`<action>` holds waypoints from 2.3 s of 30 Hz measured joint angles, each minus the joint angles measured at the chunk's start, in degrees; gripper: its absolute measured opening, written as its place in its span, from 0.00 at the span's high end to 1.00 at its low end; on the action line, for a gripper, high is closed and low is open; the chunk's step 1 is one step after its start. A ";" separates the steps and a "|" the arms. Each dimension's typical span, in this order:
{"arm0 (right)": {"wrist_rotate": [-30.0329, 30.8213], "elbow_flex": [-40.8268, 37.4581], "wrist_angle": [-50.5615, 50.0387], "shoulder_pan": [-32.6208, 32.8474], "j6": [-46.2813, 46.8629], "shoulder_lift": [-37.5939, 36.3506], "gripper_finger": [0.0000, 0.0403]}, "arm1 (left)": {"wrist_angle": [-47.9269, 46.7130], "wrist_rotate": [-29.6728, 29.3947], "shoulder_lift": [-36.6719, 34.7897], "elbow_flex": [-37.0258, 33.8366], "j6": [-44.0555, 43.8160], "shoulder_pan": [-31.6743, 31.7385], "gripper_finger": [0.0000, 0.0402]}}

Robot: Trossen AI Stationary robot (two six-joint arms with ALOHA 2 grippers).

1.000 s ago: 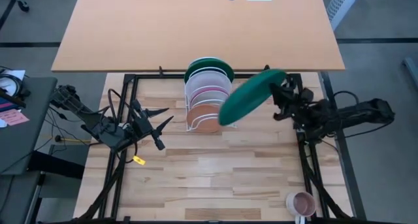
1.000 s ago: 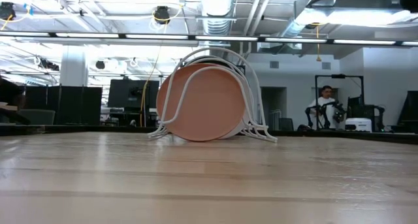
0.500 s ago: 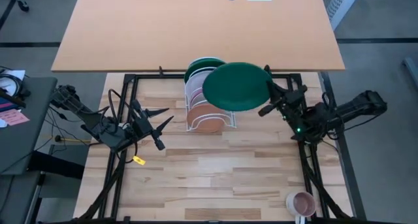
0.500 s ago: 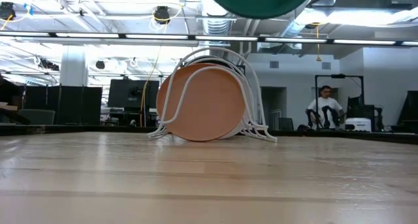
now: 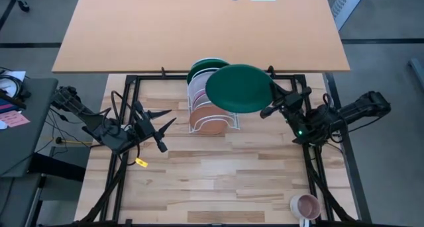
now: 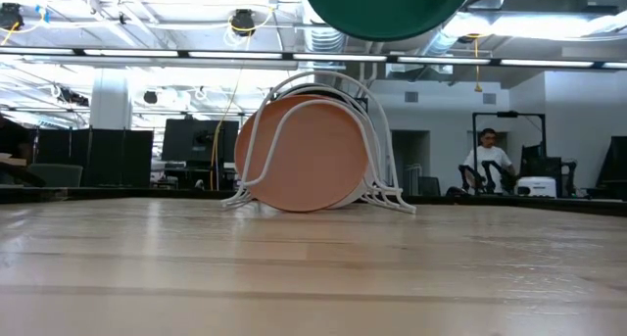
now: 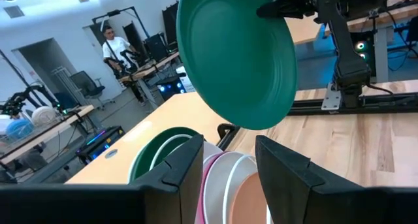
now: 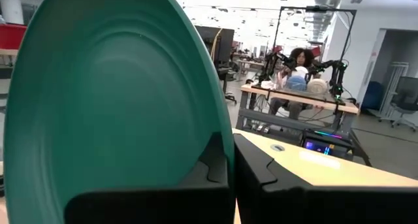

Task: Sort dishes
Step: Put the green plate on the dish rack

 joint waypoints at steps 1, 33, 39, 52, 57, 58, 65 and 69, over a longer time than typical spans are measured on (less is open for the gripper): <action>0.00 0.00 -0.03 -0.02 0.00 0.00 0.99 | -0.19 0.00 0.00 0.00 0.00 0.00 0.66; -1.13 0.00 -0.85 -0.39 -0.60 -0.02 0.99 | -0.99 0.00 0.00 0.00 -0.98 0.00 0.66; -1.94 0.00 -0.84 -0.39 -0.57 -0.02 0.99 | -1.04 0.00 0.00 -0.02 -0.96 0.00 0.66; -3.76 0.00 -0.83 -0.42 0.48 -0.02 0.99 | -3.57 -0.04 0.00 -0.02 -2.01 2.09 0.66; -3.76 0.00 -0.81 0.00 0.50 -0.04 0.99 | -3.57 -0.02 0.00 -0.02 -2.14 3.46 0.66; -3.76 0.00 -0.81 0.08 0.50 -0.04 0.99 | -3.57 -0.02 0.00 -0.02 -2.57 3.90 0.66; -3.74 0.94 -0.90 0.81 0.65 -0.07 0.99 | -3.59 0.20 -0.01 -1.95 -4.37 8.28 0.66; -3.74 0.94 -1.17 0.81 0.50 -0.04 0.99 | -3.45 1.30 -0.02 -2.12 -4.17 10.22 0.66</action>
